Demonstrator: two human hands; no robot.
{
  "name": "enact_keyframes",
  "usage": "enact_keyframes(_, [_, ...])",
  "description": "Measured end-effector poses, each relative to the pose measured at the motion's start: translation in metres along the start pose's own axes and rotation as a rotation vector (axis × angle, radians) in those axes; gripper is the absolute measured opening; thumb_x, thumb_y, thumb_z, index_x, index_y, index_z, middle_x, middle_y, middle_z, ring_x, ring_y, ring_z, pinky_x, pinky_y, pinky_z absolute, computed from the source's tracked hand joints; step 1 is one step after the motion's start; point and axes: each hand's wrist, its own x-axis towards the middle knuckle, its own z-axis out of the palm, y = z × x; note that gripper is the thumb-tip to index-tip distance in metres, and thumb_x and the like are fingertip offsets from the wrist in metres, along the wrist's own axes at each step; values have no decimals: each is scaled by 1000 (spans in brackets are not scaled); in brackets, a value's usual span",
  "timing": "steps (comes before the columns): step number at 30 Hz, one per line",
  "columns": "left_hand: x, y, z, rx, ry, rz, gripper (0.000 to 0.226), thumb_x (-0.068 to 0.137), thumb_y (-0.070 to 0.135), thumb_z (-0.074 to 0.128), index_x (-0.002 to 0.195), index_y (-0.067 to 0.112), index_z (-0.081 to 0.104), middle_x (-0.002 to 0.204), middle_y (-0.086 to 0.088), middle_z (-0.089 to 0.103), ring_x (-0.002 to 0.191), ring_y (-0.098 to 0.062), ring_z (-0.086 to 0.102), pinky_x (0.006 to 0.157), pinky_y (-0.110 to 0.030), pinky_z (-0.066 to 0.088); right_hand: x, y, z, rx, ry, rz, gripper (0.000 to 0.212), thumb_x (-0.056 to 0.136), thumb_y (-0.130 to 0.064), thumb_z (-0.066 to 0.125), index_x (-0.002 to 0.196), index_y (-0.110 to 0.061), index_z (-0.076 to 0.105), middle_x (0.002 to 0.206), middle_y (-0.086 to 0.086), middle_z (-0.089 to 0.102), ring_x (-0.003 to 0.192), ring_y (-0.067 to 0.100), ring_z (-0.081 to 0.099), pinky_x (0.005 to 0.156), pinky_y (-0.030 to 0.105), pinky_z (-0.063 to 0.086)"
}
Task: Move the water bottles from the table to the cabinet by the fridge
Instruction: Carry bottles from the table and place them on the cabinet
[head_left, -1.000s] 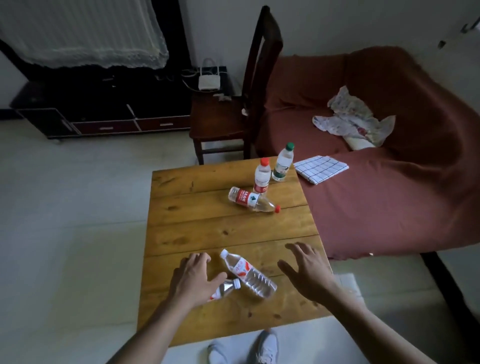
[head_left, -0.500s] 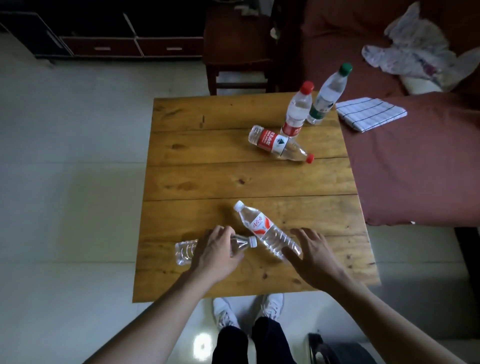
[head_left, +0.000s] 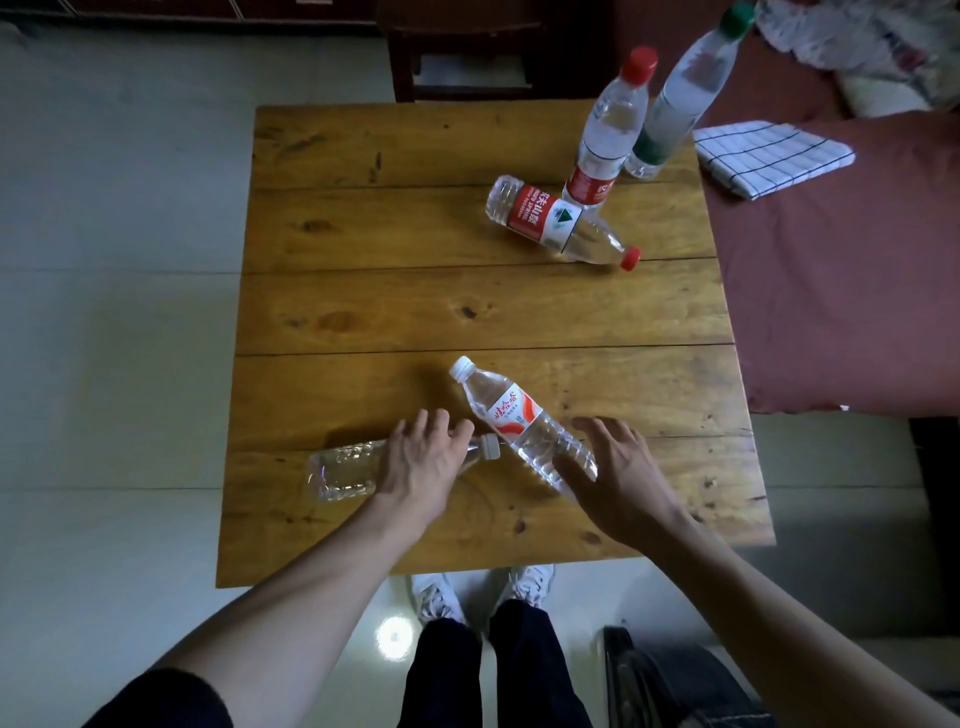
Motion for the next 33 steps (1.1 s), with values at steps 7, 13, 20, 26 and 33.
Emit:
enact_keyframes(7, [-16, -18, -18, -111, 240, 38, 67, 58, 23, 90, 115, 22, 55, 105, -3, 56, 93, -26, 58, 68, -38, 50, 2, -12, -12, 35, 26, -14, 64, 93, -59, 36, 140, -17, 44, 142, 13, 48, 122, 31, 46, 94, 44, 44])
enact_keyframes(13, [-43, -42, -53, -529, 500, -117, 67, 58, 22, 91, 117, 18, 59, 111, -2, 66, 95, -22, 64, 70, -29, 52, 5, -32, -22, 29, 30, -26, 69, 93, -63, 35, 144, -17, 40, 145, 12, 46, 125, 28, 45, 94, 42, 46])
enact_keyframes(20, [-62, -68, -56, -1118, 576, -230, 65, 56, 15, 95, 111, 21, 61, 109, 8, 69, 102, -9, 66, 88, -25, 56, 7, -58, -32, 19, 45, -79, 56, 98, -51, 45, 141, -16, 44, 142, 13, 48, 123, 28, 45, 92, 39, 43])
enact_keyframes(26, [-65, -61, -45, -1128, 538, -185, 68, 58, 18, 95, 117, 21, 60, 113, 11, 66, 105, -5, 63, 89, -23, 55, 7, -66, -28, 28, 33, -72, 54, 98, -49, 46, 140, -14, 46, 141, 14, 49, 122, 28, 46, 92, 39, 42])
enact_keyframes(33, [-69, -58, -33, -1065, 551, -246, 82, 55, 25, 96, 126, 21, 55, 117, 8, 64, 106, -8, 61, 86, -32, 57, 5, -58, -24, 57, 36, -42, 57, 96, -52, 47, 140, -16, 45, 140, 14, 49, 120, 30, 50, 93, 44, 49])
